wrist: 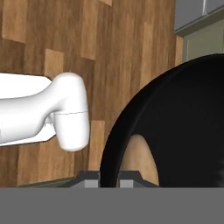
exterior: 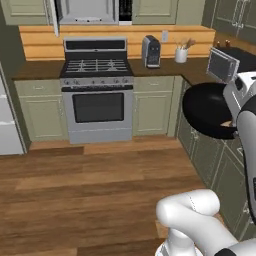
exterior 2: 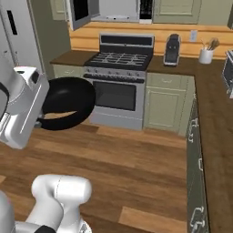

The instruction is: Pick the sweet potato from the sink and place it in the bowl. Then pick the bowl and place it in the microwave. Then close the microwave door and press the start button.

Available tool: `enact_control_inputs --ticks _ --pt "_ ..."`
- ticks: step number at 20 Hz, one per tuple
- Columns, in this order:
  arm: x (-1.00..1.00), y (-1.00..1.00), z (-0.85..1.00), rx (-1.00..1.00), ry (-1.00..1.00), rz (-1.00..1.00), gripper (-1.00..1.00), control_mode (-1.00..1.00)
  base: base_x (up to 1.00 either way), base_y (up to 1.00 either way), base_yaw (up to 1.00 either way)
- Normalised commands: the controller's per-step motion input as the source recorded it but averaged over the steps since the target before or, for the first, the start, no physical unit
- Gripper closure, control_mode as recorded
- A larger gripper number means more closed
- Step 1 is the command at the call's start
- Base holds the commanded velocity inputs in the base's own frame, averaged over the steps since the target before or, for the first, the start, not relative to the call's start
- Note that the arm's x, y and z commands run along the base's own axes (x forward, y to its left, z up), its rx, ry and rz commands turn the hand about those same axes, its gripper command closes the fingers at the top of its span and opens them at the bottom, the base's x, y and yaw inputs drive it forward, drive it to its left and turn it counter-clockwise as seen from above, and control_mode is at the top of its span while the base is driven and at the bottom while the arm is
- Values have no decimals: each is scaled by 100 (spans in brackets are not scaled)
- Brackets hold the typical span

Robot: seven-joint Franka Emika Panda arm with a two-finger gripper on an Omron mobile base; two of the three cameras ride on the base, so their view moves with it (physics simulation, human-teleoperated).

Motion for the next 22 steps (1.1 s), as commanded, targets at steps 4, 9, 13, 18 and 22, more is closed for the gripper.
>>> enact_control_inputs --ticks 4,9,13,18,22 --pt "0 0 0 0 0 0 100 100 100 0 1" --pt "0 0 0 0 0 0 100 100 100 -21 32" --pt "0 0 0 0 0 0 100 100 92 -46 57" --pt "0 0 0 0 0 0 100 100 89 -70 55" --pt "0 0 0 0 0 0 100 100 91 -84 51"
